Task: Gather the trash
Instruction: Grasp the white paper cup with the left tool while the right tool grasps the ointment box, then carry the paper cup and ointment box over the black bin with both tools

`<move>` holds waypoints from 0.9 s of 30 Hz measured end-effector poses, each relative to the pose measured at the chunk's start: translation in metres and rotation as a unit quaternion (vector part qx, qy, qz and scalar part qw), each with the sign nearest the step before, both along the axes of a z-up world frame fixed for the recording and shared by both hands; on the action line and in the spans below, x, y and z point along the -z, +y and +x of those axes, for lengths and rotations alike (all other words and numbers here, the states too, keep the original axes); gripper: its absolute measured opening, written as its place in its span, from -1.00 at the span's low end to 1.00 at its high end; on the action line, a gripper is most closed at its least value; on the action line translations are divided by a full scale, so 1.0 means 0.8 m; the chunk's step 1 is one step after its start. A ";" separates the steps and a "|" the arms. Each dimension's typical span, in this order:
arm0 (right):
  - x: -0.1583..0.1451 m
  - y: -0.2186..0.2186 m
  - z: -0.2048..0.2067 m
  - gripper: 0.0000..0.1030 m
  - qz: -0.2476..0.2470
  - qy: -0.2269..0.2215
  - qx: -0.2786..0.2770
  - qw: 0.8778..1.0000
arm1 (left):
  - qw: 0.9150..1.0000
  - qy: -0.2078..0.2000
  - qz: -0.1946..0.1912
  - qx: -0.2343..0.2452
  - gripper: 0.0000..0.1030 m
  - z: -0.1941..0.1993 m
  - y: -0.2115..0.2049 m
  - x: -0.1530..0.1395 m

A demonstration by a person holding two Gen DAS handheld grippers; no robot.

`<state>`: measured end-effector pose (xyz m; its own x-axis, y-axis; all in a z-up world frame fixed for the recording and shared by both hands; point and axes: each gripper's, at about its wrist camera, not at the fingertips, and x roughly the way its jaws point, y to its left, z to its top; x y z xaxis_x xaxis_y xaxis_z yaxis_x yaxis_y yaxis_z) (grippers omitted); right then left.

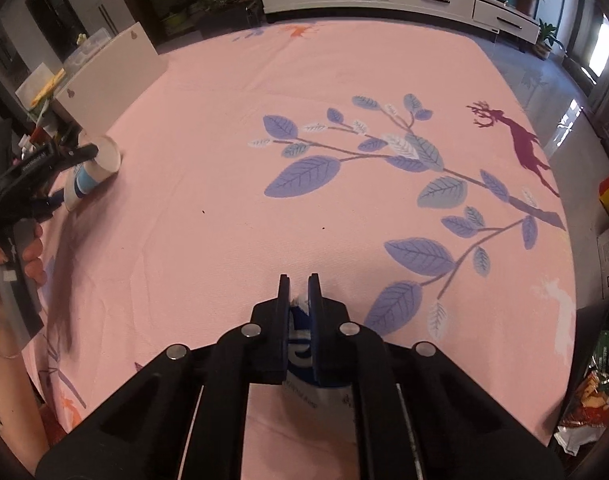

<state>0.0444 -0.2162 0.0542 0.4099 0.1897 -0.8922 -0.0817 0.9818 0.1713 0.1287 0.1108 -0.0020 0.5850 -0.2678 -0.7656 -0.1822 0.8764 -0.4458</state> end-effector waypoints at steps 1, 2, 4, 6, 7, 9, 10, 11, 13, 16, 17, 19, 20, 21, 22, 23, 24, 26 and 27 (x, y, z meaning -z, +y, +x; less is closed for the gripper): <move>-0.006 -0.003 -0.005 -0.23 0.004 -0.005 0.004 1.000 | 1.000 -0.001 -0.003 0.000 0.59 -0.001 0.001 0.000; -0.014 -0.009 -0.013 0.36 0.009 -0.016 0.012 1.000 | 1.000 -0.001 -0.007 -0.003 0.59 -0.002 0.001 0.000; -0.027 -0.021 -0.028 0.58 0.012 -0.036 0.022 0.999 | 1.000 0.004 -0.015 -0.004 0.59 -0.004 0.004 -0.001; -0.028 -0.024 -0.038 0.60 0.003 -0.034 0.017 0.999 | 1.000 -0.006 -0.022 0.002 0.59 -0.013 0.001 -0.011; -0.026 -0.025 -0.043 0.63 -0.004 -0.030 0.013 0.999 | 1.000 -0.014 -0.022 0.006 0.59 -0.018 -0.003 -0.018; -0.014 -0.020 -0.050 0.65 -0.026 -0.022 0.003 0.999 | 0.999 -0.029 -0.023 0.019 0.59 -0.029 -0.020 -0.033; -0.006 -0.017 -0.054 0.65 -0.040 -0.016 -0.002 0.999 | 0.999 -0.036 -0.026 0.025 0.59 -0.036 -0.024 -0.040; 0.002 -0.013 -0.056 0.65 -0.050 -0.011 -0.005 0.999 | 0.998 -0.041 -0.027 0.032 0.59 -0.042 -0.028 -0.047; 0.020 -0.012 -0.061 0.65 -0.071 0.002 -0.008 0.997 | 0.997 -0.053 -0.026 0.049 0.59 -0.055 -0.042 -0.061; 0.037 -0.010 -0.062 0.64 -0.099 0.014 -0.009 0.995 | 0.995 -0.068 -0.016 0.072 0.59 -0.071 -0.066 -0.077; 0.039 -0.010 -0.061 0.45 -0.100 0.012 -0.010 0.995 | 0.994 -0.073 -0.013 0.080 0.59 -0.076 -0.075 -0.083; 0.034 -0.018 -0.060 -0.01 -0.077 0.005 -0.001 0.997 | 0.992 -0.083 -0.005 0.096 0.59 -0.087 -0.094 -0.092; 0.032 -0.022 -0.060 -0.11 -0.074 0.005 0.005 0.997 | 0.991 -0.089 -0.001 0.105 0.59 -0.093 -0.102 -0.097; 0.030 -0.029 -0.060 -0.13 -0.058 0.006 0.013 0.998 | 0.989 -0.094 0.004 0.113 0.59 -0.095 -0.114 -0.102; 0.028 -0.035 -0.060 -0.14 -0.042 0.006 0.019 0.999 | 0.986 -0.104 0.014 0.128 0.59 -0.102 -0.132 -0.110; 0.024 -0.041 -0.061 -0.14 -0.031 0.003 0.028 0.999 | 0.984 -0.110 0.022 0.139 0.59 -0.107 -0.147 -0.114; 0.016 -0.050 -0.064 -0.14 -0.018 -0.006 0.044 0.999 | 0.982 -0.116 0.029 0.149 0.59 -0.115 -0.159 -0.118; -0.006 -0.077 -0.072 -0.14 0.025 -0.034 0.080 0.996 | 0.973 -0.131 0.041 0.183 0.59 -0.132 -0.198 -0.128; -0.016 -0.090 -0.079 -0.14 0.039 -0.049 0.095 0.993 | 0.969 -0.137 0.046 0.202 0.59 -0.141 -0.218 -0.131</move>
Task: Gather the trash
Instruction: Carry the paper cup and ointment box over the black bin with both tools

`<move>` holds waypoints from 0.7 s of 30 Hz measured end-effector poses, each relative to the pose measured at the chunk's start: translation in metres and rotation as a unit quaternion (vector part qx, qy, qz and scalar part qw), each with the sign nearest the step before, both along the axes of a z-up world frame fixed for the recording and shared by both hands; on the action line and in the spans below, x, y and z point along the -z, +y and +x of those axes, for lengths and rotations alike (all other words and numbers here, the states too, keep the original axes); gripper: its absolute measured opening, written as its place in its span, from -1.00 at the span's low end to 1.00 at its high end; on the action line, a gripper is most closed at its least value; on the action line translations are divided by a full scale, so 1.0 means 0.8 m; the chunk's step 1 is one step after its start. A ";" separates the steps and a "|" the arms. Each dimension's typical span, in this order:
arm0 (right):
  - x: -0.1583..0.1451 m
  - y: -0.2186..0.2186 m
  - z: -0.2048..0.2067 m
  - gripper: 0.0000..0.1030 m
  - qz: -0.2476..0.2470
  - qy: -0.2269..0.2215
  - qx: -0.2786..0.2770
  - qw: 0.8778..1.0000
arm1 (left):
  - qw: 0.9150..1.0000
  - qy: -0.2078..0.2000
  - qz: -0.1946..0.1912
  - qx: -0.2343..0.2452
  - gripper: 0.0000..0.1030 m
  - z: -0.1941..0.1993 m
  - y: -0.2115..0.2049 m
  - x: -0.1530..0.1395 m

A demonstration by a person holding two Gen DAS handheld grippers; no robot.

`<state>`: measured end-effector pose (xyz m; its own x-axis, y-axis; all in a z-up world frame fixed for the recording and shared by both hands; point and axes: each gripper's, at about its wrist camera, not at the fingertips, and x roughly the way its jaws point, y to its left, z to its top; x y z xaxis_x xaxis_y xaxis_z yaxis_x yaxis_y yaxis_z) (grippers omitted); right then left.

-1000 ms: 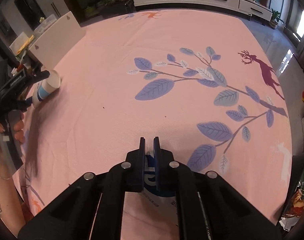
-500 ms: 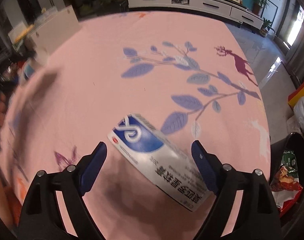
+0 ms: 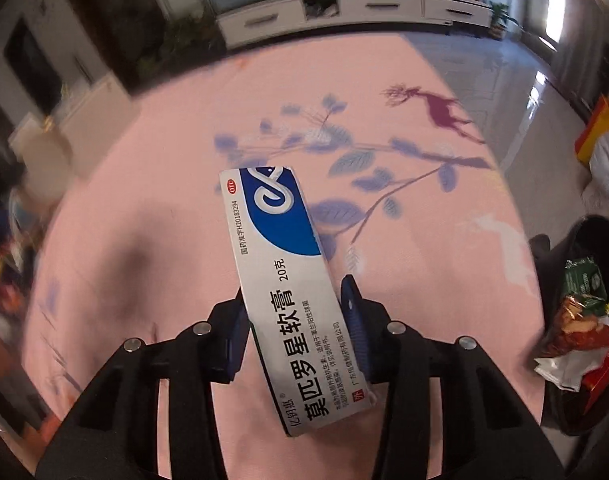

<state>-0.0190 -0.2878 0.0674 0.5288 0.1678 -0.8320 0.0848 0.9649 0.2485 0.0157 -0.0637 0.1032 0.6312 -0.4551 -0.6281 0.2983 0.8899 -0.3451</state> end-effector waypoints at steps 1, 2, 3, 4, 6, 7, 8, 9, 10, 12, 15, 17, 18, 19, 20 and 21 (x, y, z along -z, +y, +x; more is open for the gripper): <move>-0.013 -0.017 -0.008 -0.14 0.011 -0.019 0.022 1.000 | 1.000 -0.005 0.004 0.015 0.59 -0.009 -0.018 -0.002; -0.024 -0.029 -0.012 -0.14 0.016 -0.031 0.040 0.999 | 0.999 -0.011 0.007 0.033 0.59 -0.016 -0.040 -0.004; -0.036 -0.049 -0.025 -0.14 0.023 -0.049 0.071 0.996 | 0.998 -0.017 0.006 0.053 0.59 -0.024 -0.065 -0.004; -0.045 -0.065 -0.037 -0.14 0.030 -0.063 0.097 0.993 | 0.998 -0.019 0.005 0.067 0.59 -0.030 -0.082 -0.002; -0.056 -0.104 -0.066 -0.14 0.031 -0.080 0.158 0.984 | 0.994 -0.017 0.009 0.108 0.59 -0.044 -0.136 0.005; -0.060 -0.125 -0.081 -0.14 0.025 -0.085 0.191 0.978 | 0.992 -0.016 0.012 0.124 0.59 -0.048 -0.156 0.007; -0.063 -0.145 -0.096 -0.14 0.020 -0.089 0.223 0.970 | 0.989 -0.016 0.018 0.145 0.59 -0.055 -0.184 0.011; -0.064 -0.163 -0.109 -0.14 0.020 -0.091 0.250 0.964 | 0.986 -0.018 0.027 0.163 0.59 -0.062 -0.210 0.015; -0.063 -0.176 -0.118 -0.14 0.022 -0.092 0.268 0.959 | 0.984 -0.020 0.032 0.176 0.59 -0.067 -0.228 0.018; -0.058 -0.209 -0.138 -0.14 0.026 -0.089 0.313 0.945 | 0.978 -0.022 0.039 0.203 0.59 -0.076 -0.264 0.024; -0.047 -0.243 -0.161 -0.14 0.042 -0.085 0.348 0.933 | 0.970 -0.017 0.042 0.241 0.59 -0.088 -0.317 0.038; -0.038 -0.259 -0.174 -0.14 0.061 -0.085 0.361 0.927 | 0.967 -0.014 0.045 0.250 0.59 -0.093 -0.339 0.048; -0.033 -0.268 -0.178 -0.13 0.069 -0.082 0.367 0.924 | 0.966 -0.011 0.046 0.254 0.59 -0.094 -0.342 0.053; -0.031 -0.272 -0.179 -0.13 0.071 -0.080 0.371 0.922 | 0.964 -0.005 0.047 0.263 0.59 -0.097 -0.353 0.060; -0.028 -0.274 -0.182 -0.13 0.072 -0.076 0.376 0.921 | 0.962 -0.002 0.047 0.270 0.59 -0.098 -0.362 0.064; -0.025 -0.279 -0.183 -0.13 0.075 -0.072 0.381 0.919 | 0.961 0.001 0.048 0.273 0.59 -0.099 -0.364 0.069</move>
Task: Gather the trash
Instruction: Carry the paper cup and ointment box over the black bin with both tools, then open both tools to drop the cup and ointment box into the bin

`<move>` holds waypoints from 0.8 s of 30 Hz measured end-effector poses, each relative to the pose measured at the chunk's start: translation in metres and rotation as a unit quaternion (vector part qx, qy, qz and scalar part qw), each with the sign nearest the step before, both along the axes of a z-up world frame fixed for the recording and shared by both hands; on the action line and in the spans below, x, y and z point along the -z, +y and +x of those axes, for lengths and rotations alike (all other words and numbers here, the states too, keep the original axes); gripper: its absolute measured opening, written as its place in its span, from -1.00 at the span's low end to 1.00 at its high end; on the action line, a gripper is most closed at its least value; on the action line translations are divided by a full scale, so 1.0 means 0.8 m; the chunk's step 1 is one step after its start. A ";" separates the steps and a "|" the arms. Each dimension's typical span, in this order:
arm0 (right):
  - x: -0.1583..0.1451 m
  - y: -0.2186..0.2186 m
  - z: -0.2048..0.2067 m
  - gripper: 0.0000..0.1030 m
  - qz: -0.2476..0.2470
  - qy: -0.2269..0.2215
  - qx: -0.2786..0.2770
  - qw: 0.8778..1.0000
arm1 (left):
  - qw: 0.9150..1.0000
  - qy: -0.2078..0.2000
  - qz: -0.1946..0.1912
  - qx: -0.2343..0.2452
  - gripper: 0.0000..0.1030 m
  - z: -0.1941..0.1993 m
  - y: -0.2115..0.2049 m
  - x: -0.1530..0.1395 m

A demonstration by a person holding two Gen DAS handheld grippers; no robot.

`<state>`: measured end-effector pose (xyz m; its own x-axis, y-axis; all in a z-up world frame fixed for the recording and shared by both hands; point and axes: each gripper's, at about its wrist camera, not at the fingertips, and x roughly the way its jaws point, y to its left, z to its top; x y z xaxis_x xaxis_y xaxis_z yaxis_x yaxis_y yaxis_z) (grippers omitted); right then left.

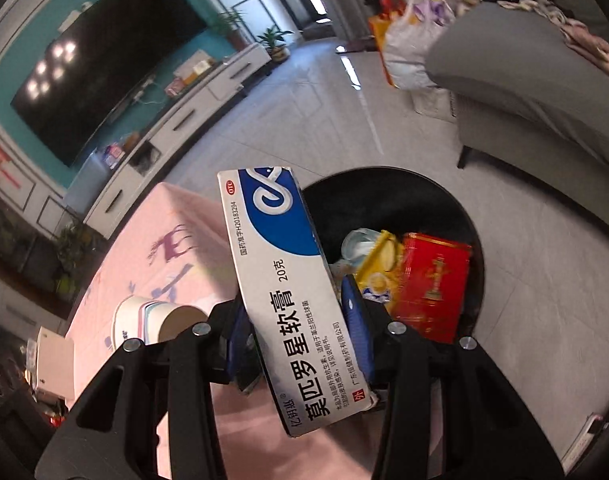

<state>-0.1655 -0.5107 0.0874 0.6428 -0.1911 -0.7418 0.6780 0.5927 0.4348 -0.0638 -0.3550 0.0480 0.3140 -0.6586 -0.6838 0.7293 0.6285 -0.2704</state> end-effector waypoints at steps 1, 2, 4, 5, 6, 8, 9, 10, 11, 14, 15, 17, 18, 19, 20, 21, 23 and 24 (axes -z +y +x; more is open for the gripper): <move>0.004 -0.003 -0.004 -0.13 0.005 0.001 0.006 1.000 | 1.000 0.002 0.003 0.004 0.59 0.003 -0.008 0.004; 0.006 -0.002 -0.013 -0.13 0.010 0.001 0.011 1.000 | 1.000 0.005 0.005 0.007 0.60 0.003 -0.014 0.008; 0.011 -0.006 -0.024 -0.13 0.021 0.001 0.019 1.000 | 1.000 0.011 0.008 0.013 0.60 0.002 -0.027 0.015; 0.011 -0.005 -0.026 -0.13 0.024 0.000 0.021 0.999 | 1.000 0.015 0.008 0.016 0.60 0.001 -0.032 0.019; 0.012 -0.009 -0.029 -0.13 0.028 -0.001 0.024 0.999 | 1.000 0.020 0.007 0.020 0.60 0.000 -0.037 0.022; 0.013 -0.008 -0.034 -0.08 0.035 -0.003 0.025 0.999 | 0.999 0.025 0.007 0.026 0.60 -0.004 -0.048 0.026; 0.014 -0.010 -0.035 -0.02 0.039 -0.006 0.025 0.999 | 0.999 0.027 0.005 0.029 0.62 -0.005 -0.051 0.028; 0.013 -0.009 -0.037 0.13 0.041 -0.009 0.027 0.999 | 0.999 0.028 0.005 0.031 0.65 -0.007 -0.053 0.028; 0.011 -0.009 -0.040 0.23 0.044 -0.015 0.030 0.998 | 0.999 0.027 0.006 0.033 0.76 -0.009 -0.056 0.029; 0.002 -0.009 -0.048 0.35 0.041 -0.026 0.037 0.998 | 0.999 0.021 0.006 0.036 0.88 -0.013 -0.058 0.023; -0.001 -0.008 -0.050 0.37 0.038 -0.027 0.038 0.998 | 0.999 0.020 0.005 0.037 0.92 -0.015 -0.057 0.020; -0.008 -0.007 -0.056 0.43 0.029 -0.032 0.042 0.998 | 0.999 0.016 0.002 0.036 0.94 -0.018 -0.055 0.014; -0.012 -0.006 -0.060 0.45 0.024 -0.034 0.047 0.998 | 0.999 0.011 0.003 0.034 0.94 -0.020 -0.053 0.009; -0.014 -0.007 -0.063 0.49 0.022 -0.035 0.050 0.998 | 0.999 0.007 0.007 0.035 0.94 -0.023 -0.054 0.004; -0.017 -0.008 -0.068 0.51 0.019 -0.037 0.054 0.998 | 0.999 0.002 0.009 0.037 0.94 -0.025 -0.054 0.001; -0.021 -0.007 -0.072 0.53 0.015 -0.039 0.058 0.997 | 0.999 -0.004 0.011 0.040 0.94 -0.028 -0.053 -0.003; -0.027 -0.006 -0.077 0.58 0.006 -0.039 0.064 0.997 | 0.999 -0.026 0.017 0.044 0.94 -0.037 -0.049 -0.014; -0.030 -0.005 -0.081 0.59 0.000 -0.037 0.069 0.997 | 0.998 -0.039 0.021 0.046 0.94 -0.042 -0.048 -0.019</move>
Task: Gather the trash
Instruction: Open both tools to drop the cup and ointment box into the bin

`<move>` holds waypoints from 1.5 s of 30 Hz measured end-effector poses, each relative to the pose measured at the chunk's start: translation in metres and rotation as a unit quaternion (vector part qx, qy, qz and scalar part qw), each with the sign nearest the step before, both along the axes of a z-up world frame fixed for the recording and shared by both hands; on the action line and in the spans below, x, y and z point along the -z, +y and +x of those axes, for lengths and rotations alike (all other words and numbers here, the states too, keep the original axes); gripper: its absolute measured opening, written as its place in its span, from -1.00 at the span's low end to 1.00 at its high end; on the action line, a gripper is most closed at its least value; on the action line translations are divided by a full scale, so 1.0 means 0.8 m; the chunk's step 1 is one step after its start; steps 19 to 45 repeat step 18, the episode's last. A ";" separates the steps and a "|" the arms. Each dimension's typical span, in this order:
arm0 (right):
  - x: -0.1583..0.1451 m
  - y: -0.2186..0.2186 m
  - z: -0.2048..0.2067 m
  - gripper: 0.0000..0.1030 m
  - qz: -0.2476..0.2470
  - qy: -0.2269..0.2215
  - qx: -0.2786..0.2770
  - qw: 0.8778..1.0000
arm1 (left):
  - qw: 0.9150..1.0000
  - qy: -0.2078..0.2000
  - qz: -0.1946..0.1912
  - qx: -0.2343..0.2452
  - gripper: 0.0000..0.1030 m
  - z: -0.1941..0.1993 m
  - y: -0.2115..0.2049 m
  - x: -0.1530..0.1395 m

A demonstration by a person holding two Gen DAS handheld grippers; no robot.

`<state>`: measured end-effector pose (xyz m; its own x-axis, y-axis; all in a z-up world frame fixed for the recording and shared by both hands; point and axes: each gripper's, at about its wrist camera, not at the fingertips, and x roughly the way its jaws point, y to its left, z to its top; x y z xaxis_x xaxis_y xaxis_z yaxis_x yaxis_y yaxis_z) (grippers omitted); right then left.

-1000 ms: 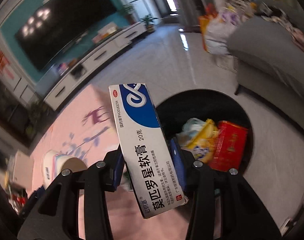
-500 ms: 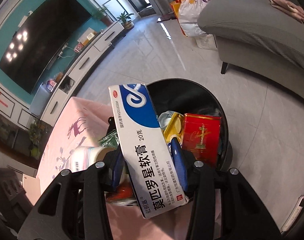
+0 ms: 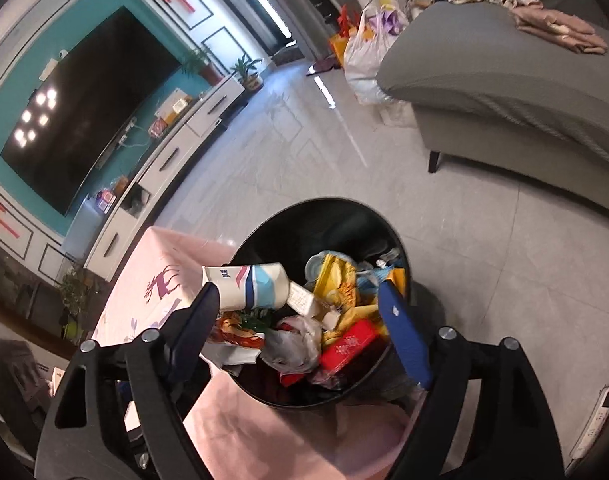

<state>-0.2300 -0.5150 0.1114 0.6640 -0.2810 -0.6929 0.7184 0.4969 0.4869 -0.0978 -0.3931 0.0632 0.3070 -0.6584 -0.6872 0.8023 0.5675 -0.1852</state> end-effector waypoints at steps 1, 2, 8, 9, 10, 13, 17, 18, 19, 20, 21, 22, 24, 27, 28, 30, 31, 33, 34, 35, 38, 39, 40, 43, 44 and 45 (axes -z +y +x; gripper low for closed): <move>-0.003 0.000 -0.003 0.59 -0.004 0.001 0.005 1.000 | 1.000 -0.009 0.001 0.002 0.94 -0.005 0.001 -0.003; -0.004 0.000 -0.005 0.59 -0.006 0.001 0.007 1.000 | 1.000 -0.019 0.002 0.005 0.94 -0.010 0.003 -0.008; -0.011 0.003 -0.011 0.60 -0.021 0.005 0.017 1.000 | 1.000 -0.006 -0.024 0.008 0.94 -0.019 0.019 -0.025; -0.013 0.004 -0.010 0.60 -0.024 0.008 0.018 1.000 | 1.000 -0.005 -0.027 0.006 0.94 -0.019 0.021 -0.027; -0.013 0.005 -0.010 0.60 -0.026 0.010 0.018 0.999 | 1.000 -0.006 -0.028 0.004 0.94 -0.020 0.023 -0.028; -0.013 0.006 -0.009 0.60 -0.033 0.016 0.018 0.999 | 1.000 -0.006 -0.028 0.002 0.94 -0.021 0.027 -0.031; -0.014 0.008 -0.009 0.67 -0.040 0.020 0.021 0.999 | 0.999 0.000 -0.036 0.002 0.94 -0.022 0.032 -0.034; -0.014 0.008 -0.009 0.67 -0.041 0.021 0.021 0.999 | 0.999 -0.001 -0.037 0.000 0.94 -0.022 0.033 -0.035; -0.014 0.008 -0.009 0.67 -0.041 0.021 0.021 0.999 | 0.999 -0.001 -0.037 0.000 0.94 -0.022 0.033 -0.035; -0.014 0.008 -0.009 0.67 -0.041 0.021 0.021 0.999 | 0.999 -0.001 -0.037 0.000 0.94 -0.022 0.033 -0.035; -0.014 0.008 -0.009 0.67 -0.041 0.021 0.021 0.999 | 0.999 -0.001 -0.037 0.000 0.94 -0.022 0.033 -0.035; -0.014 0.008 -0.009 0.67 -0.041 0.021 0.021 0.999 | 0.999 -0.001 -0.037 0.000 0.94 -0.022 0.033 -0.035; -0.014 0.008 -0.009 0.67 -0.041 0.021 0.021 0.999 | 0.999 -0.001 -0.037 0.000 0.94 -0.022 0.033 -0.035; -0.014 0.008 -0.009 0.67 -0.041 0.021 0.021 0.999 | 0.999 -0.001 -0.037 0.000 0.94 -0.022 0.033 -0.035; -0.014 0.008 -0.009 0.67 -0.041 0.021 0.021 0.999 | 0.999 -0.001 -0.037 0.000 0.94 -0.022 0.033 -0.035; -0.014 0.008 -0.009 0.67 -0.041 0.021 0.021 0.999 | 0.999 -0.001 -0.037 0.000 0.94 -0.022 0.033 -0.035; -0.014 0.008 -0.009 0.67 -0.041 0.021 0.021 0.999 | 0.999 -0.001 -0.037 0.000 0.94 -0.022 0.033 -0.035; -0.014 0.008 -0.009 0.67 -0.041 0.021 0.021 0.999 | 0.999 -0.001 -0.037 0.000 0.94 -0.022 0.033 -0.035; -0.014 0.008 -0.009 0.67 -0.041 0.021 0.021 0.999 | 0.999 -0.001 -0.037 0.000 0.94 -0.022 0.033 -0.035; -0.014 0.008 -0.009 0.67 -0.041 0.021 0.021 0.999 | 0.999 -0.001 -0.037 0.000 0.94 -0.022 0.033 -0.035; -0.014 0.008 -0.009 0.67 -0.041 0.021 0.021 0.999 | 0.999 -0.001 -0.037 0.000 0.94 -0.022 0.033 -0.035; -0.014 0.008 -0.009 0.67 -0.041 0.021 0.021 0.999 | 0.999 -0.001 -0.037 0.000 0.94 -0.022 0.033 -0.035; -0.014 0.008 -0.009 0.67 -0.041 0.021 0.021 0.999 | 0.999 -0.001 -0.037 0.000 0.94 -0.022 0.033 -0.035; -0.014 0.008 -0.009 0.67 -0.041 0.021 0.021 0.999 | 0.999 -0.001 -0.037 0.000 0.94 -0.022 0.033 -0.035; -0.014 0.008 -0.009 0.67 -0.041 0.021 0.021 0.999 | 0.999 -0.001 -0.037 0.000 0.94 -0.022 0.033 -0.035; -0.014 0.008 -0.009 0.67 -0.041 0.021 0.021 0.999 | 0.999 -0.001 -0.037 0.000 0.94 -0.022 0.033 -0.035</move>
